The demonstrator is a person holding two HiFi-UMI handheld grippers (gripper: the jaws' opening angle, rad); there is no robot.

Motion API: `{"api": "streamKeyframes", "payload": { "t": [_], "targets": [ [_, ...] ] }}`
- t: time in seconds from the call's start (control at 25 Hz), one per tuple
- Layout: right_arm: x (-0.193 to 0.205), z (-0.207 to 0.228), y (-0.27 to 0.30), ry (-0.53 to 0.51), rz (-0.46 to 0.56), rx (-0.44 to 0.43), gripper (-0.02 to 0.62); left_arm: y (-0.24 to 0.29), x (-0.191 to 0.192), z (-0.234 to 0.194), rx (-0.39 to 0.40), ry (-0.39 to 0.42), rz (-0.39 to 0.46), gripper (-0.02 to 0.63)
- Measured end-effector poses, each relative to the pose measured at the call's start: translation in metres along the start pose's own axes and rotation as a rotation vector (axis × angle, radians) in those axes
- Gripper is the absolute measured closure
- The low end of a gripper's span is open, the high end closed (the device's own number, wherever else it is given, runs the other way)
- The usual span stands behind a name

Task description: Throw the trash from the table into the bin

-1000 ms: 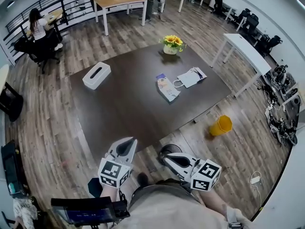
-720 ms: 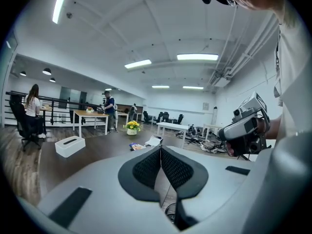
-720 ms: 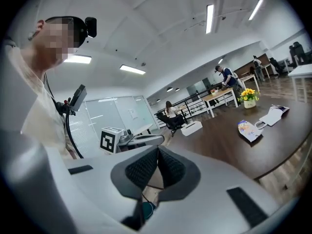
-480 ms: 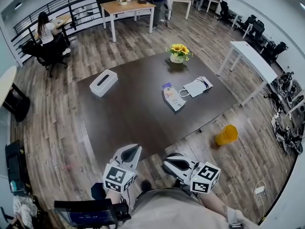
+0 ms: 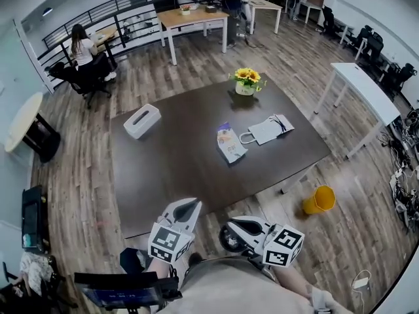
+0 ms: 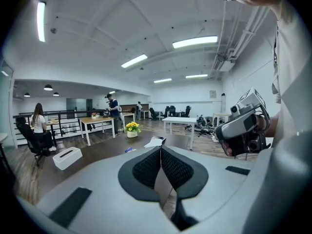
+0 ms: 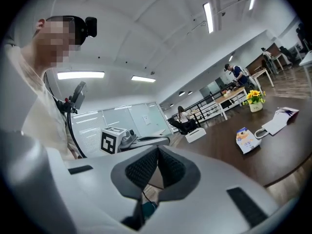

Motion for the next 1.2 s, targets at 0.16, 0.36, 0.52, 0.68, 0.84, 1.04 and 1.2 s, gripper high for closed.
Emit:
{"api": "streamKeyframes", "payload": {
  "t": [0.16,0.36,0.52,0.68,0.84,1.04,1.2],
  "targets": [
    [-0.004,0.039,-0.067,0.015,0.001,-0.038,0.581,0.044,-0.014,0.059,-0.029,0.023,-0.015,0.592],
    [-0.01,0.072,-0.11,0.051,0.002,-0.098,0.581,0.064,-0.019,0.089,-0.098,-0.011,-0.039,0.592],
    [-0.005,0.088,-0.123,0.085,-0.007,-0.132,0.581,0.073,-0.007,0.099,-0.143,-0.016,-0.095,0.592],
    [0.0,0.095,-0.127,0.095,-0.032,-0.145,0.581,0.079,-0.007,0.107,-0.15,-0.012,-0.123,0.592],
    [0.0,0.109,-0.128,0.106,-0.029,-0.113,0.581,0.102,-0.004,0.102,-0.128,0.036,-0.138,0.592],
    [-0.003,0.125,-0.121,0.111,-0.046,-0.035,0.581,0.142,0.0,0.078,-0.065,0.111,-0.153,0.591],
    [-0.012,0.136,-0.097,0.099,-0.056,0.028,0.581,0.17,0.011,0.041,-0.02,0.163,-0.179,0.591]
  ]
}}
Point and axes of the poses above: the fingertips, and each gripper's own axes: y forward along the fingers, z to its right, x out of its underside, the point moved 1 cm from there along -y, backward along the fingers, and after that the axes turned 1 degree about -y, right-handed, at the moved point
